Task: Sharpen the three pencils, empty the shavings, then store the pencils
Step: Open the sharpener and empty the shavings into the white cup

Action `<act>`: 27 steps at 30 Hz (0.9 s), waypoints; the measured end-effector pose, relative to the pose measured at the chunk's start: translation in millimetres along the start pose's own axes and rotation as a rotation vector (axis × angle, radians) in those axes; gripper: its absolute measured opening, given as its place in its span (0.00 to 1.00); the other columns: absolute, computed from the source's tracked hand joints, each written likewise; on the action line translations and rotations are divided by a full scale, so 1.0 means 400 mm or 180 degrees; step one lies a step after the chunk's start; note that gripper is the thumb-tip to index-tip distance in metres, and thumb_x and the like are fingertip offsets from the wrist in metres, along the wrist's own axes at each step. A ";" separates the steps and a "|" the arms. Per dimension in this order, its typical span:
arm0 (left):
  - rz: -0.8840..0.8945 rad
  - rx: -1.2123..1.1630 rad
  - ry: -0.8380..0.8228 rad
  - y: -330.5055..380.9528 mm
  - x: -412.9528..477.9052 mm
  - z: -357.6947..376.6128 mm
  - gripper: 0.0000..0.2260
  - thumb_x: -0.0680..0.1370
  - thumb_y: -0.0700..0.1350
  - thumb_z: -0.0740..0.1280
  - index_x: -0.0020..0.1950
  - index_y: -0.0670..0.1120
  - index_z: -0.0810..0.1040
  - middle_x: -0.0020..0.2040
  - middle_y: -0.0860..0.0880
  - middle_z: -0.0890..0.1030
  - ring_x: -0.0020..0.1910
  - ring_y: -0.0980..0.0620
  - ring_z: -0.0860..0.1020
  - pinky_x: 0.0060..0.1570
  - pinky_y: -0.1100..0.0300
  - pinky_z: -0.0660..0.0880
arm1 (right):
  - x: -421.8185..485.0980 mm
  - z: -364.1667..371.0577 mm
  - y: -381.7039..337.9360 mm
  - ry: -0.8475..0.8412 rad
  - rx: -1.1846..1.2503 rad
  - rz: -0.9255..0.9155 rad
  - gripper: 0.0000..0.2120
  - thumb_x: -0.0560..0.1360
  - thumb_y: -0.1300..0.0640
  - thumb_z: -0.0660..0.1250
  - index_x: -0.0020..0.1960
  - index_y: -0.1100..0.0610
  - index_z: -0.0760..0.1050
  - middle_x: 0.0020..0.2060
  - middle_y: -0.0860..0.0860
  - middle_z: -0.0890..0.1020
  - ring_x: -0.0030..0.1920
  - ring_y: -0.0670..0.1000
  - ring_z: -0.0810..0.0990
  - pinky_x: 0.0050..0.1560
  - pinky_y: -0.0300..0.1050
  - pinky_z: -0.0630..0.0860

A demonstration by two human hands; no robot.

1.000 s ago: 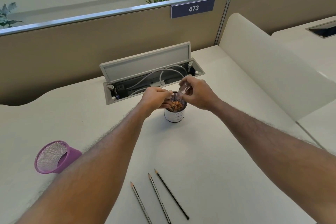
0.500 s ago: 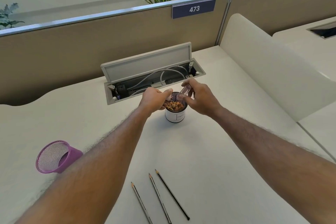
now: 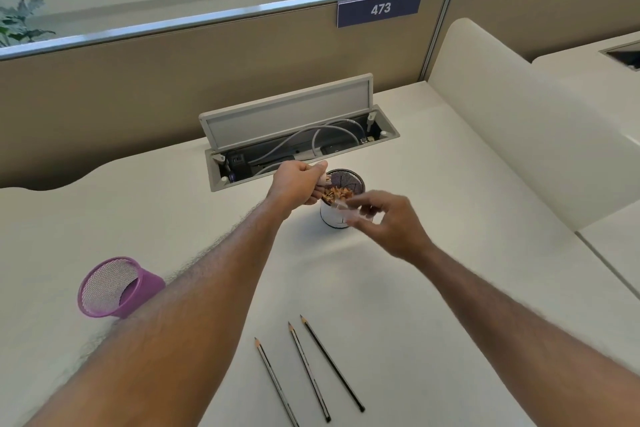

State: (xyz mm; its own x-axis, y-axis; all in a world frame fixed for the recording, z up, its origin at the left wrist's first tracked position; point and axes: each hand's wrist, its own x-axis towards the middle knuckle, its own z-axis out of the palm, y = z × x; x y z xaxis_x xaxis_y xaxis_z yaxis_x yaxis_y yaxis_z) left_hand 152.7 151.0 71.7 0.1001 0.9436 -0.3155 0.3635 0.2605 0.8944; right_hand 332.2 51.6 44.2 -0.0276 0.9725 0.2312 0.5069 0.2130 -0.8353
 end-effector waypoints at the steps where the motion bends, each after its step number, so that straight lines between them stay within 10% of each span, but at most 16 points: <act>1: 0.0006 -0.0007 -0.0010 -0.001 -0.001 -0.001 0.15 0.80 0.52 0.66 0.46 0.41 0.82 0.35 0.46 0.81 0.31 0.54 0.78 0.32 0.64 0.76 | -0.018 0.025 0.008 -0.0089 -0.0040 -0.0018 0.11 0.68 0.61 0.78 0.50 0.59 0.84 0.44 0.51 0.85 0.39 0.47 0.80 0.42 0.40 0.77; 27: 0.0089 0.0146 0.0108 -0.015 -0.016 0.005 0.13 0.80 0.54 0.66 0.42 0.46 0.81 0.35 0.48 0.82 0.28 0.57 0.79 0.29 0.68 0.75 | -0.102 0.263 0.098 -0.0731 -0.0973 -0.0027 0.15 0.70 0.54 0.73 0.56 0.55 0.80 0.49 0.48 0.82 0.51 0.49 0.76 0.50 0.40 0.73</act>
State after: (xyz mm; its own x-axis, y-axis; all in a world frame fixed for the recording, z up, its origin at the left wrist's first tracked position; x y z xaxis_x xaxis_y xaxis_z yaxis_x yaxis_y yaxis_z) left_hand 151.8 142.9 67.7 0.0795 0.9570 -0.2788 0.4032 0.2250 0.8870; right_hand 262.5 30.3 -50.4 -0.2076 0.9740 0.0908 0.7384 0.2169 -0.6385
